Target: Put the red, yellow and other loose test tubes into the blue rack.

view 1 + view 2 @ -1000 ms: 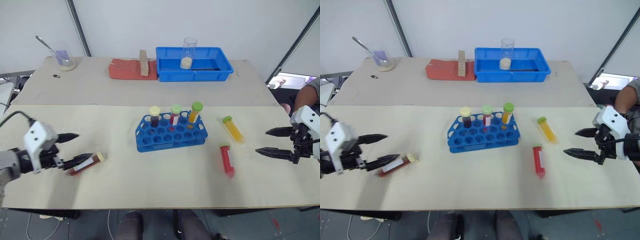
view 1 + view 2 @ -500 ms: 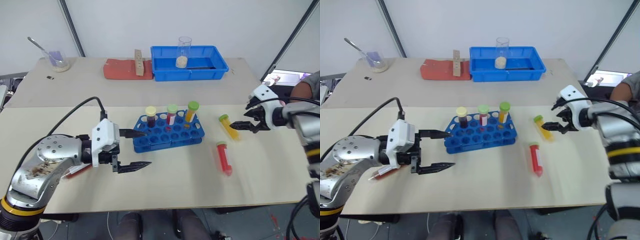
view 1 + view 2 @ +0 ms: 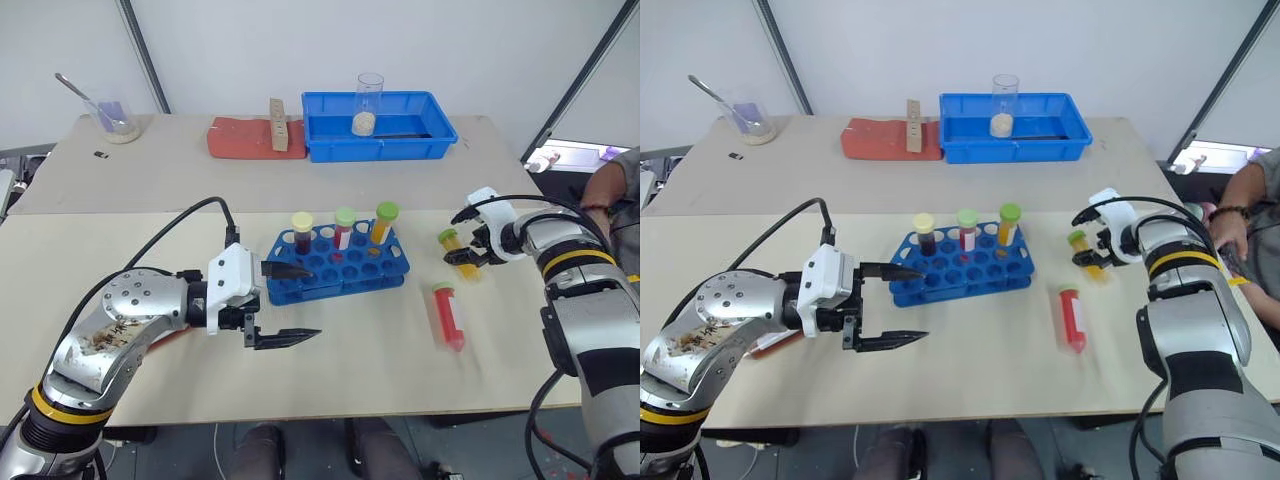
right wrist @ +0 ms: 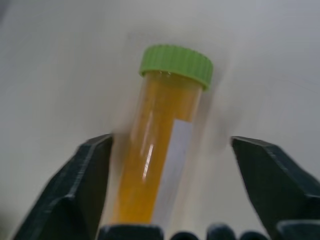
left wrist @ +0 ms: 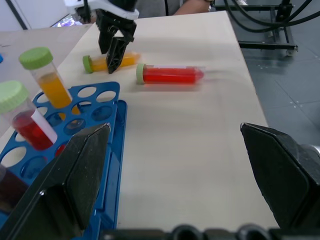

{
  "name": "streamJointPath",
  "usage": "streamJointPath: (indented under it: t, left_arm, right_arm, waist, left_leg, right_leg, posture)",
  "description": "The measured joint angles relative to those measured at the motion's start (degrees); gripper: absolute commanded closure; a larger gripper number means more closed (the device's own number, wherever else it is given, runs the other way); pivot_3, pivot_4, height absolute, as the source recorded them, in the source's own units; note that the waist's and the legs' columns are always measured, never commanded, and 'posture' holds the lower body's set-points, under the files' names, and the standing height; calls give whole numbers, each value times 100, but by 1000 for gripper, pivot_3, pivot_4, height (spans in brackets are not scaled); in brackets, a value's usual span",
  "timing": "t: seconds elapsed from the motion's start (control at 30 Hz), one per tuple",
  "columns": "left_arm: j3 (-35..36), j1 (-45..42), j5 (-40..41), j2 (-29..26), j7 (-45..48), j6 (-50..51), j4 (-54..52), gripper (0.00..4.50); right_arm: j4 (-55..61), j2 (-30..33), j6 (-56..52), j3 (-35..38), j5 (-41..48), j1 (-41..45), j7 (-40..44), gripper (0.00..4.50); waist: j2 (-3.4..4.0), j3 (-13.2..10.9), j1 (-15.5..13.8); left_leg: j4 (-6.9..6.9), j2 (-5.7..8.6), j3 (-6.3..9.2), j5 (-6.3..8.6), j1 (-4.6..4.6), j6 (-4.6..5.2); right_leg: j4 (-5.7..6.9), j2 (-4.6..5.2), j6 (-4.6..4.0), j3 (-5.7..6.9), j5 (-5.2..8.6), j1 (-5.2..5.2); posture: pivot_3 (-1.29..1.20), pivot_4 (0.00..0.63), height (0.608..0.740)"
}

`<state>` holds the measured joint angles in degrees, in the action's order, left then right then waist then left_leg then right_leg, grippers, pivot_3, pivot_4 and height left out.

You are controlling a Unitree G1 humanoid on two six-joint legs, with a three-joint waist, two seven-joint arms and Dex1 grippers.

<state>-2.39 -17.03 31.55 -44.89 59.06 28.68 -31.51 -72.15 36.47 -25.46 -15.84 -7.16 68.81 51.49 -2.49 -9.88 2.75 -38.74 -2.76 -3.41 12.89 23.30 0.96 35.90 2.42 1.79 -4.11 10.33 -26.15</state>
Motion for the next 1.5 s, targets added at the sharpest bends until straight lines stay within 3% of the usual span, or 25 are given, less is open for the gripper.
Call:
streamJointPath:
  t: [0.2, 0.43, 0.53, 0.6, 0.7, 0.73, 0.83, 1.0, 1.17, 1.5]
  left_arm:
    - [-56, -3, -61, 24, 0, -1, 5, 0]
    - [-91, -1, -131, 44, 32, -109, 125, 0]
    - [-12, 39, -120, 57, 4, -118, 269, 0]
    - [109, 89, -101, 86, -36, -118, 327, 0]
    - [300, 215, -63, 144, -104, -146, 386, 0]
    - [383, 270, -24, 165, -112, -193, 401, 0]
    - [491, 302, 117, 229, -129, -209, 452, 0]
    - [529, 282, 439, 240, -65, -56, 478, 0]
    - [500, 67, 575, 240, -35, 70, 513, 0]
    - [484, -48, 860, 261, -105, 317, 537, 0]
  right_arm:
    - [-192, -57, 15, 232, -75, 41, -80, 3487]
    - [-117, 28, -56, 659, -28, 36, 48, 3515]
    - [787, 382, -266, 914, 209, -188, 461, 3515]
    - [2004, 669, -552, 1205, 506, -721, 662, 3515]
    - [4664, 858, -1109, 1968, 1169, -2335, 706, 3515]
    - [5725, 720, -1238, 2348, 1494, -3024, 621, 3515]
    - [7531, 41, -1366, 3056, 2190, -4054, 187, 3515]
    - [9316, -907, -1086, 3302, 2701, -4810, -656, 3516]
    - [9280, -1691, -22, 2777, 2410, -5045, -1355, 3516]
    - [8067, -2322, 1785, 2016, 1780, -5147, -1994, 3516]
  waist:
    - [1, 0, 2]
    - [6, -3, 3]
    - [13, -8, -12]
    - [14, -7, -32]
    - [14, -7, -92]
    - [14, -7, -120]
    - [15, -6, -86]
    - [13, -5, -41]
    - [14, -5, -32]
    - [14, -5, -29]
  left_leg:
    - [1, 0, 2, 0, 0, 0]
    - [1, 0, 2, 0, 0, 0]
    - [2, 0, 4, 0, 3, 0]
    - [6, -2, 9, 0, 2, 1]
    - [10, -1, 17, 2, 4, 3]
    - [11, -1, 21, 2, 6, 3]
    - [1, -2, 16, 2, 3, 2]
    - [-16, -3, 14, -3, -14, -3]
    - [-12, -2, 13, -4, -11, -2]
    - [-5, -2, 16, -3, -4, -1]
  right_leg:
    - [1, -1, 0, 1, 0, 0]
    - [1, -1, 0, 1, 1, 0]
    - [1, 0, 2, 2, 2, -2]
    - [-1, -1, 5, 6, 5, 0]
    - [6, -1, 9, 12, 14, -1]
    - [7, -2, 14, 15, 18, -1]
    - [15, -3, 32, 7, 27, -3]
    - [18, -2, 30, 8, 22, 12]
    - [17, -3, 20, 8, 27, 8]
    - [15, -3, 23, 9, 22, 4]
  posture:
    - [0, 150, 740]
    - [0, 150, 740]
    - [0, 150, 740]
    - [0, 150, 740]
    - [0, 150, 740]
    - [0, 150, 740]
    - [0, 150, 740]
    - [0, 150, 740]
    - [0, 150, 740]
    - [0, 150, 740]
